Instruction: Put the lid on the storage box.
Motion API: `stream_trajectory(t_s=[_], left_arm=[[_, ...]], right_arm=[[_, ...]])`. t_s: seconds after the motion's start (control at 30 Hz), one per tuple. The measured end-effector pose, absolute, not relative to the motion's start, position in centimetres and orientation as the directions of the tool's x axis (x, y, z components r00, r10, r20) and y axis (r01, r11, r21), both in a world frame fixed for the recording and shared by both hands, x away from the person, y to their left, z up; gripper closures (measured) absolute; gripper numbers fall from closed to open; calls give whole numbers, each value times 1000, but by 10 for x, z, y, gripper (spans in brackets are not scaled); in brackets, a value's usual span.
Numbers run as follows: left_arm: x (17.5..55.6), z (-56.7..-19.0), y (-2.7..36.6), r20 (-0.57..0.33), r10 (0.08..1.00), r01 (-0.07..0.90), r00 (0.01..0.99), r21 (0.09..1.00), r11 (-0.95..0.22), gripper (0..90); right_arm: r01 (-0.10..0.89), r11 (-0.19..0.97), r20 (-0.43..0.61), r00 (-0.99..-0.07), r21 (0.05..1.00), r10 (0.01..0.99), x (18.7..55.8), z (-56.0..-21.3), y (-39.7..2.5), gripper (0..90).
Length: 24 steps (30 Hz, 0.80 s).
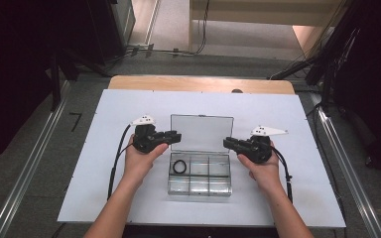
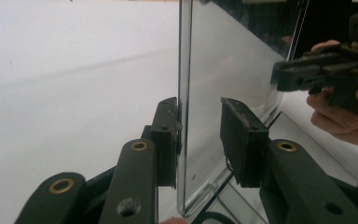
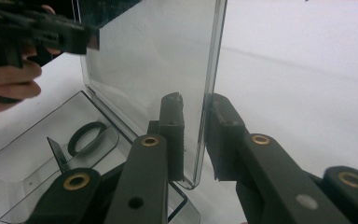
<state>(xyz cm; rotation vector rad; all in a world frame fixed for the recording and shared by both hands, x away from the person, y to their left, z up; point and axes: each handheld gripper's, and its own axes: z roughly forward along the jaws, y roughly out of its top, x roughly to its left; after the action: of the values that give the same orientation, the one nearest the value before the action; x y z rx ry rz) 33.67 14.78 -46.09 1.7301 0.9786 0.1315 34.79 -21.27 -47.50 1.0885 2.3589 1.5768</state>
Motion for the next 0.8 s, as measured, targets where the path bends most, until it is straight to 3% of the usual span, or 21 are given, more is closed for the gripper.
stream_trajectory(t_s=[0.4, 0.8], left_arm=[[331, -454, 148, -342, 653, 509, 676, 857, -78, 701], [323, -452, 150, -340, 633, 501, 695, 861, -87, 688]], right_arm=[[471, 244, 247, -758, 848, 604, 343, -471, -213, 743], [440, 225, 227, -759, 869, 610, 337, -455, -214, 643]])
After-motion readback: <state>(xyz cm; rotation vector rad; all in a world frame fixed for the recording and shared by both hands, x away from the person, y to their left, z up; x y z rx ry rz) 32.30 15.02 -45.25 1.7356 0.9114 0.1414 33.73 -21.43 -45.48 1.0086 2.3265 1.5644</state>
